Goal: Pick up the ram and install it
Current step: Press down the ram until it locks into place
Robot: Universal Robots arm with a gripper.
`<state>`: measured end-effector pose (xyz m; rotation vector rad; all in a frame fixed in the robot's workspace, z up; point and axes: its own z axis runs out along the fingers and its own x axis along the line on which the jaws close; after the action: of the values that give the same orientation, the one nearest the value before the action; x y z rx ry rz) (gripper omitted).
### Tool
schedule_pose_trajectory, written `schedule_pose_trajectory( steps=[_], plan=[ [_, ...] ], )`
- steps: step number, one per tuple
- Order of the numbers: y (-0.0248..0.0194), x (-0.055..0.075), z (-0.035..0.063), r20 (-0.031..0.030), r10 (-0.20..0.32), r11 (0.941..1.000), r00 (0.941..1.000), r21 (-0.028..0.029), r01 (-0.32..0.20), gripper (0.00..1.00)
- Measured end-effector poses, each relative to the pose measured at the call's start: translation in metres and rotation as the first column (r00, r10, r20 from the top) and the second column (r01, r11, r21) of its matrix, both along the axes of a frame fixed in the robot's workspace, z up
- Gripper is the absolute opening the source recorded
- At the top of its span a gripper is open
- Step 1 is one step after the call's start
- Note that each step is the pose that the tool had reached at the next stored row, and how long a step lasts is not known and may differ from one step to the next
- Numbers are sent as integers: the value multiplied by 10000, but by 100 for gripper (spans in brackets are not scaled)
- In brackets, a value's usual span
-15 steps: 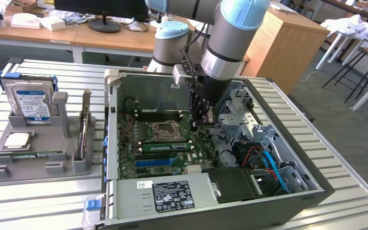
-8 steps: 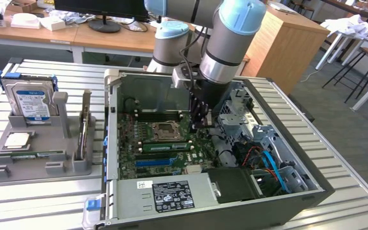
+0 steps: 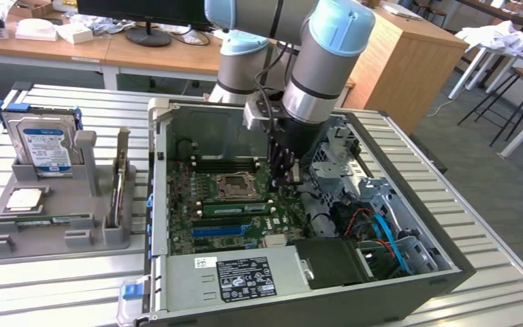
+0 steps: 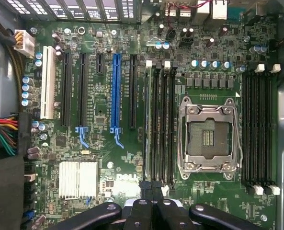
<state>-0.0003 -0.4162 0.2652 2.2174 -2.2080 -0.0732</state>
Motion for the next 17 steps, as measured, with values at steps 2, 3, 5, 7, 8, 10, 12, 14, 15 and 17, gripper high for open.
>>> schedule_pose_trajectory(
  steps=[2, 3, 5, 7, 8, 10, 12, 14, 15, 17],
  plan=[
    [0, 0, -19, 0, -1, 10000, 10000, 0, 1, 10],
    [0, 0, -28, 0, -1, 10000, 10000, -1, 1, 10],
    [0, 0, -46, 0, 0, 10000, 10000, 0, 0, 10],
    [0, 0, -65, 0, 0, 10000, 10000, 1, 0, 10],
    [0, 0, -75, 0, -1, 10000, 10000, 1, 1, 10],
    [0, 0, -97, 0, 0, 10000, 10000, 1, 0, 10],
    [0, 0, -116, 0, 0, 10000, 10000, 0, 0, 10],
    [0, 0, -134, 0, -1, 10000, 10000, 1, 1, 10],
    [0, 0, -140, 1, -1, 10000, 10000, 2, 1, 10],
    [0, 0, -140, 0, -1, 10000, 10000, -2, 1, 10]
  ],
)
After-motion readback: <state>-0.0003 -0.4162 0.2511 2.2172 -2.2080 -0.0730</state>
